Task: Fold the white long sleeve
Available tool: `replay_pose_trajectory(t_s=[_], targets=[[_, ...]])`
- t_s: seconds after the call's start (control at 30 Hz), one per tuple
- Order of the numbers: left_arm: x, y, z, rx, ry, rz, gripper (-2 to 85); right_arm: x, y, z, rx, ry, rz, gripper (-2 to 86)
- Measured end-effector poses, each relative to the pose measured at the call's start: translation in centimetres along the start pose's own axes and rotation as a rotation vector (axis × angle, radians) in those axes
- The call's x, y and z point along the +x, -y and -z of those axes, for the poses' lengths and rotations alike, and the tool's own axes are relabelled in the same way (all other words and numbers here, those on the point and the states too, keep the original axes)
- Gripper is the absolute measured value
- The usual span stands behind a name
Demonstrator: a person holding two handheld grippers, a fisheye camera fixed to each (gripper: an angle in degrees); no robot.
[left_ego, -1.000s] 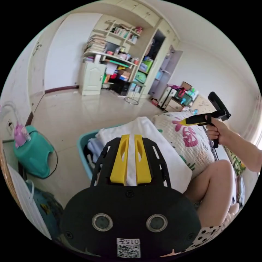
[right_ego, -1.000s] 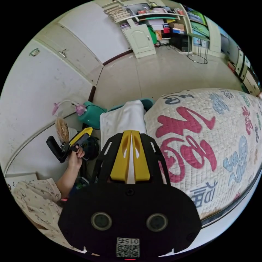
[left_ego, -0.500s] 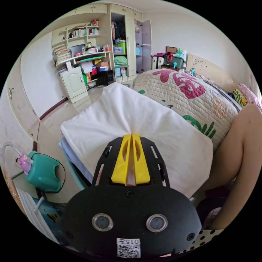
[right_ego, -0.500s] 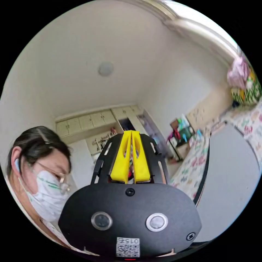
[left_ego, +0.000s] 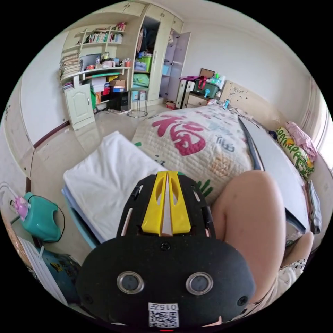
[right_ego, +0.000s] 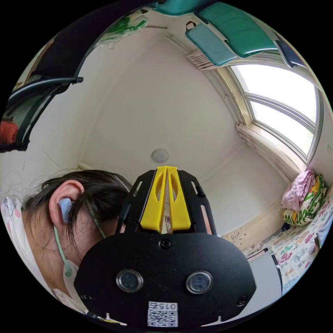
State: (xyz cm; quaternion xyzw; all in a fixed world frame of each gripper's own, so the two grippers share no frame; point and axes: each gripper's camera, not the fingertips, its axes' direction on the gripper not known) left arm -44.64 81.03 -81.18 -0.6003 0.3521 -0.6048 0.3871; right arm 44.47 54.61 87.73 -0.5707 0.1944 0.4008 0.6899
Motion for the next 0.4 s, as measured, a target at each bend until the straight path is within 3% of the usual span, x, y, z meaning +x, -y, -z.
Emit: replay_pose_trajectory(t_s=[0.4], targets=[[17.4,17.1,4.9,0.236,-0.186,-0.212,-0.8,4.9,7.0,-12.9,-0.05,-0.052,0.17,-0.6]])
